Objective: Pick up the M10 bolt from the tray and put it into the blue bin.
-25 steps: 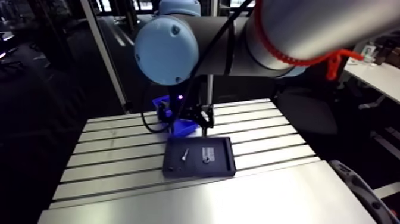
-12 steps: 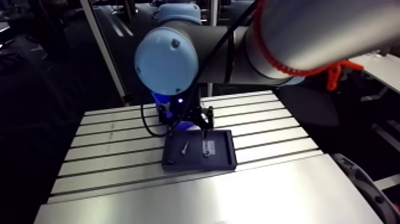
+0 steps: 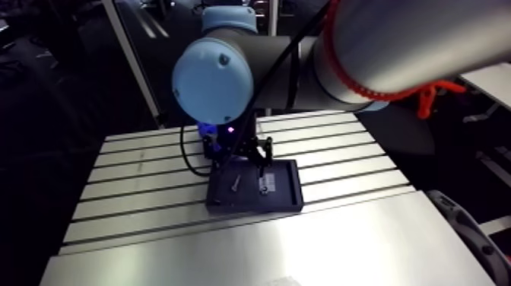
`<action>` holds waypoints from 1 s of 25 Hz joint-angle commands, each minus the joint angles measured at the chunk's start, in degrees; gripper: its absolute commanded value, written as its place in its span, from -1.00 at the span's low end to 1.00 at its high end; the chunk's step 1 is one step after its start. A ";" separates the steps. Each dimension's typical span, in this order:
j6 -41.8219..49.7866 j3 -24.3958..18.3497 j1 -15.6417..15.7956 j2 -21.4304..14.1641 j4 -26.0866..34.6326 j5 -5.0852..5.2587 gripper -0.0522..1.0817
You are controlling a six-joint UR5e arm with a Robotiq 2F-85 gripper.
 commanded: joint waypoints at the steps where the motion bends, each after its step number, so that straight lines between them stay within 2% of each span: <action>1: 0.89 0.10 0.03 0.29 -0.01 0.00 -0.68; 6: 1.06 0.28 -0.06 0.29 -0.01 0.00 -0.55; 25: 1.06 0.54 0.03 0.46 -0.01 0.00 -0.23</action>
